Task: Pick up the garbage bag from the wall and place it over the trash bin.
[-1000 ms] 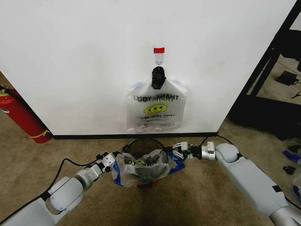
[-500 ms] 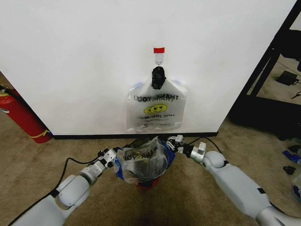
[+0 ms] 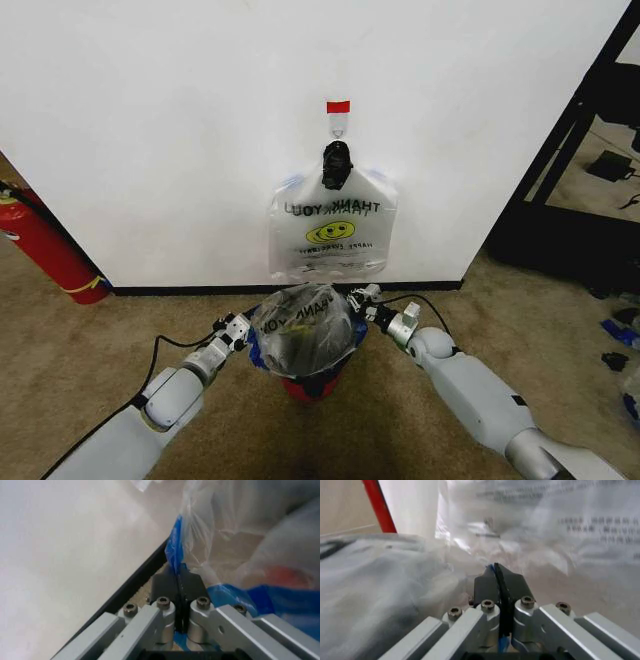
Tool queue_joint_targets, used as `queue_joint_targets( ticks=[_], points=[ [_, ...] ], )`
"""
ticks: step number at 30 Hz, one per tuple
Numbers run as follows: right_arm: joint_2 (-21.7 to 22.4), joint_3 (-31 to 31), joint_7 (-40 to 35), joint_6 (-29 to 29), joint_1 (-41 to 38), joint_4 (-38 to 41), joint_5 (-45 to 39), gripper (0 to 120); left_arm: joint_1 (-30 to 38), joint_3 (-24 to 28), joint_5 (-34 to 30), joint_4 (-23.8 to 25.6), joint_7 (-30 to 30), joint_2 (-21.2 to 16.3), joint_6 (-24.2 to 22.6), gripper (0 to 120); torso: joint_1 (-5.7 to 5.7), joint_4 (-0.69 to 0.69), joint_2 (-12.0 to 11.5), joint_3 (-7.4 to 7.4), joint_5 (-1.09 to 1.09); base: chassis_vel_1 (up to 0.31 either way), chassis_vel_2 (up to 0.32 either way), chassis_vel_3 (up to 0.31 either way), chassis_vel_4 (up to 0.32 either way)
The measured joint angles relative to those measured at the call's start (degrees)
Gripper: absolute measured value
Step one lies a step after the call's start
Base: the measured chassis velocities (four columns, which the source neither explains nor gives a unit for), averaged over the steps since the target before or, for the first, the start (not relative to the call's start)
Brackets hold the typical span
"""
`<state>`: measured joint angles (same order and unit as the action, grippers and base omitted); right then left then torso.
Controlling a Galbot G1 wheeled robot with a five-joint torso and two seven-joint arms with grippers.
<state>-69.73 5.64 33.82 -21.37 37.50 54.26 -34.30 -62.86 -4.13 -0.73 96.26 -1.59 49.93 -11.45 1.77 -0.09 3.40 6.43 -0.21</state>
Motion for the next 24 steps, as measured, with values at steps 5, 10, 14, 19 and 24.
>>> queue_joint_targets(
  ticks=[5,10,14,19,24],
  points=[
    [-0.49,-0.63,0.74,0.11,0.5,-1.91,1.3,0,0.01,0.62,1.39,-2.07,0.25,0.28,1.7,0,0.0,0.0,0.0,0.0,0.0,0.0,0.0,0.0,0.0],
    [0.14,-1.11,4.61,-0.27,1.24,-2.27,1.87,0,-1.28,0.64,2.36,-2.62,0.48,0.44,3.71,0,0.0,0.0,0.0,-0.01,0.01,0.0,0.0,0.0,0.0],
    [1.48,-2.09,10.29,-1.23,2.16,-2.33,1.8,0,-4.07,-0.7,3.92,-2.22,0.67,0.83,5.95,0,0.0,0.0,0.0,-0.01,0.01,0.0,0.0,0.0,0.0],
    [2.36,-2.84,11.89,-3.04,3.0,-2.54,1.96,0,-5.88,-2.02,4.9,-2.6,0.17,1.91,8.04,0,-0.01,0.0,0.0,-0.01,0.01,0.0,0.0,0.0,0.0],
    [3.3,-2.86,11.2,-4.59,3.72,-0.91,0.5,9,-6.73,-2.6,3.76,-2.17,-1.93,2.68,9.79,0,-0.01,-0.01,0.0,-0.01,0.0,0.0,0.0,0.0,0.0]
  ],
)
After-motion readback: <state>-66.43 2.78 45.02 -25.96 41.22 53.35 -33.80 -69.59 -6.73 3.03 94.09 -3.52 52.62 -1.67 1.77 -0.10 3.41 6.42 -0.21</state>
